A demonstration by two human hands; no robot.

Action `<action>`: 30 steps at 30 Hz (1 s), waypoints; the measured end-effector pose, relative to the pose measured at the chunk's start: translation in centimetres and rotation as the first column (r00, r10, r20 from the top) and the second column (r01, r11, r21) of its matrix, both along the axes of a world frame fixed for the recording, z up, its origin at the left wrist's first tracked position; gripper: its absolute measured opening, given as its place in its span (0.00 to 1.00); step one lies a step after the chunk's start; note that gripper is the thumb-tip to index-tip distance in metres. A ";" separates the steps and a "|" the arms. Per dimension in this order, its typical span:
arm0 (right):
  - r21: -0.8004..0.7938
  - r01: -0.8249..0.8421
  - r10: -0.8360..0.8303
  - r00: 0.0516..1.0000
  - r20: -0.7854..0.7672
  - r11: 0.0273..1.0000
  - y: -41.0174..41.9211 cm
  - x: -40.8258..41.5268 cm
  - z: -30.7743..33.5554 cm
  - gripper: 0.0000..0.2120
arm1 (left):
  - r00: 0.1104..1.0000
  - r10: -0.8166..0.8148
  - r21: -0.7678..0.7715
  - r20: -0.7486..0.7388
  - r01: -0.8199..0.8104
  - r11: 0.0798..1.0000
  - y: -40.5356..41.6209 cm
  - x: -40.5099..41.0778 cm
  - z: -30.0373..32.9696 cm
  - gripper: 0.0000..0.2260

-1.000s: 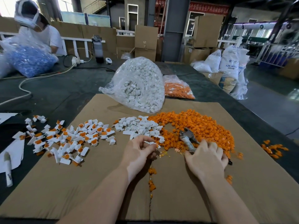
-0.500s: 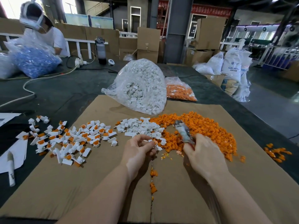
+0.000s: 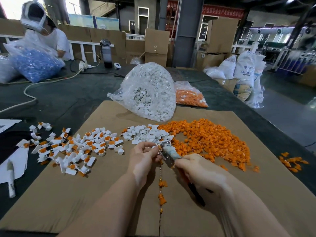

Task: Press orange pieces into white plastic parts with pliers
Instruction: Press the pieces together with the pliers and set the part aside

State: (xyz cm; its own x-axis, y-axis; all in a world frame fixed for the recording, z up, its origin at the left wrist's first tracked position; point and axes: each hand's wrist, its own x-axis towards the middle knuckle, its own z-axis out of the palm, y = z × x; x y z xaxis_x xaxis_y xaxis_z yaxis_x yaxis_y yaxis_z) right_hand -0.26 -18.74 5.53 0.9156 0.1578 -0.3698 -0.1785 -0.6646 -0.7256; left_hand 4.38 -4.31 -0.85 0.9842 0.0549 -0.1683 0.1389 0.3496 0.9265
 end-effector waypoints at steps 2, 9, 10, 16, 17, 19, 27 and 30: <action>0.026 -0.013 0.014 1.000 -0.028 1.000 0.1 0.0 0.1 0.12 | 1.000 0.009 -0.006 -0.007 -0.009 1.000 0.0 0.1 0.1 0.04; -0.140 -0.060 0.071 0.994 0.081 0.988 0.9 0.1 -0.3 0.13 | 1.000 0.012 0.005 -0.017 -0.012 1.000 -0.1 -0.1 0.2 0.04; -0.169 -0.057 0.076 0.991 0.111 0.984 1.0 0.1 -0.5 0.13 | 1.000 0.010 0.011 -0.017 -0.010 1.000 -0.1 -0.1 0.2 0.04; -0.245 -0.006 0.055 0.980 0.192 0.969 1.6 0.2 -2.1 0.09 | 0.999 0.013 0.039 -0.032 -0.012 0.999 0.0 -0.2 0.1 0.03; -0.236 0.003 0.044 0.980 0.193 0.972 1.6 0.1 -2.2 0.09 | 0.999 0.013 0.049 -0.031 -0.012 0.999 0.0 -0.2 0.1 0.03; -0.226 0.022 0.028 0.976 0.214 0.974 1.6 0.0 -2.6 0.08 | 1.000 0.011 0.062 -0.027 -0.010 0.998 0.0 -0.2 0.0 0.03; -0.113 0.236 -0.180 0.912 0.369 0.965 -0.4 -0.5 -3.3 0.13 | 0.999 0.008 0.093 0.053 -0.013 0.996 0.3 -0.8 -0.2 0.05; -0.268 0.417 -0.227 0.815 0.532 0.868 -2.0 0.1 -3.7 0.16 | 0.990 -0.033 0.259 0.135 -0.003 0.966 0.4 -1.1 -0.4 0.07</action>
